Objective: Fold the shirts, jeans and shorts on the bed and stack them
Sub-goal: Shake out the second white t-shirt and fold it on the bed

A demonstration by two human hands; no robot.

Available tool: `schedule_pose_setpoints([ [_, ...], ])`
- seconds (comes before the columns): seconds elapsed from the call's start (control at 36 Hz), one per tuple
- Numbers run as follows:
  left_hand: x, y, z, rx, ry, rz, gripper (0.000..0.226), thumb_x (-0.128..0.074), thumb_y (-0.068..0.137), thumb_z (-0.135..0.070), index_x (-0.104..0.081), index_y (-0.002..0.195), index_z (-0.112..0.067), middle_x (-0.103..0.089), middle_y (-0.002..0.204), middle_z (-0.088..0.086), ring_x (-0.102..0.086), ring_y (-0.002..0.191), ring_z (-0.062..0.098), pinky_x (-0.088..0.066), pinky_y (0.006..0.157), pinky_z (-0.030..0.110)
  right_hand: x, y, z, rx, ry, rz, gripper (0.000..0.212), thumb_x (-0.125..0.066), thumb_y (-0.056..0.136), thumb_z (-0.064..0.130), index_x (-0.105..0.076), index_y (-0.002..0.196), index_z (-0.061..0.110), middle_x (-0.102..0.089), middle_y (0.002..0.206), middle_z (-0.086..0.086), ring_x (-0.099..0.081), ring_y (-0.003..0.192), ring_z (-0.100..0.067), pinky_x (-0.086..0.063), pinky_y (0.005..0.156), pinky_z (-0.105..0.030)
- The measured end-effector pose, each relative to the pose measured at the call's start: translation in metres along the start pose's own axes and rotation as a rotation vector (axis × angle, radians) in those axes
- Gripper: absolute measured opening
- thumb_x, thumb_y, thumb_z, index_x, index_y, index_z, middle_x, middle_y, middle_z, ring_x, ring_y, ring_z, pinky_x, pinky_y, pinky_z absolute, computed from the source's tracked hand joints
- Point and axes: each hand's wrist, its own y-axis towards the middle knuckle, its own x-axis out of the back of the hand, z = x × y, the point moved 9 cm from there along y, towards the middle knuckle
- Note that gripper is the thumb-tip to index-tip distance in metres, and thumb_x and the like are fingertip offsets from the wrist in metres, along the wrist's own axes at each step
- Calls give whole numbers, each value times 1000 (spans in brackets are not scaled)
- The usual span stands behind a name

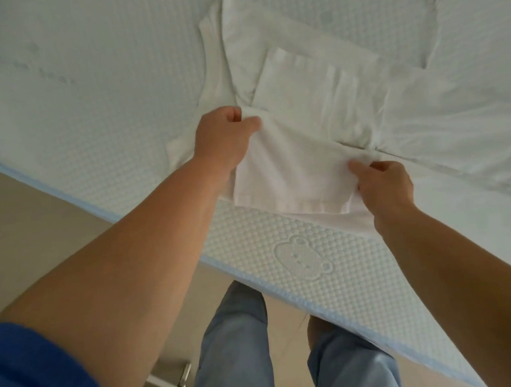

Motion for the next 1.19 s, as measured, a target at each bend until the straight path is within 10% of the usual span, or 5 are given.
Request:
schedule_pose_setpoints([
  [0.17, 3, 18, -10, -34, 23, -81, 25, -68, 80, -29, -53, 61, -23, -51, 60, -11, -50, 59, 7, -41, 56, 17, 3, 9, 2, 27, 37, 1, 28, -64, 82, 38, -58, 64, 18, -56, 65, 6, -50, 63, -13, -39, 58, -27],
  [0.44, 13, -7, -32, -298, 269, -385, 12, -58, 79, -24, -46, 83, -23, -43, 67, -11, -44, 68, 12, -23, 58, 17, 20, 0, 19, 280, -19, -107, 23, -61, 83, 40, -45, 70, 29, -52, 66, 12, -49, 60, 2, -31, 49, -10],
  [0.64, -87, -35, -24, -358, 331, 242, 29, -61, 82, -24, -59, 111, -23, -52, 70, -15, -53, 71, 10, -35, 70, 17, -10, 12, 16, 51, 449, 314, 7, -59, 88, 19, -62, 83, 14, -68, 69, -1, -62, 59, -15, -52, 61, -28],
  [0.78, -90, -10, -14, -68, 160, 144, 15, -62, 81, -22, -64, 96, -16, -69, 93, 11, -66, 90, 30, -52, 84, 41, 17, 33, -1, -115, 692, 253, 11, -56, 91, 15, -61, 83, 11, -68, 64, -1, -66, 59, -13, -53, 55, -22],
  [1.19, -211, -107, -67, -363, 547, 373, 35, -58, 84, -29, -56, 118, -24, -53, 79, -16, -52, 84, 13, -35, 77, 25, 177, 49, -157, -62, 211, -80, 7, -62, 82, 22, -64, 88, 22, -66, 79, 4, -61, 74, -15, -49, 69, -29],
])
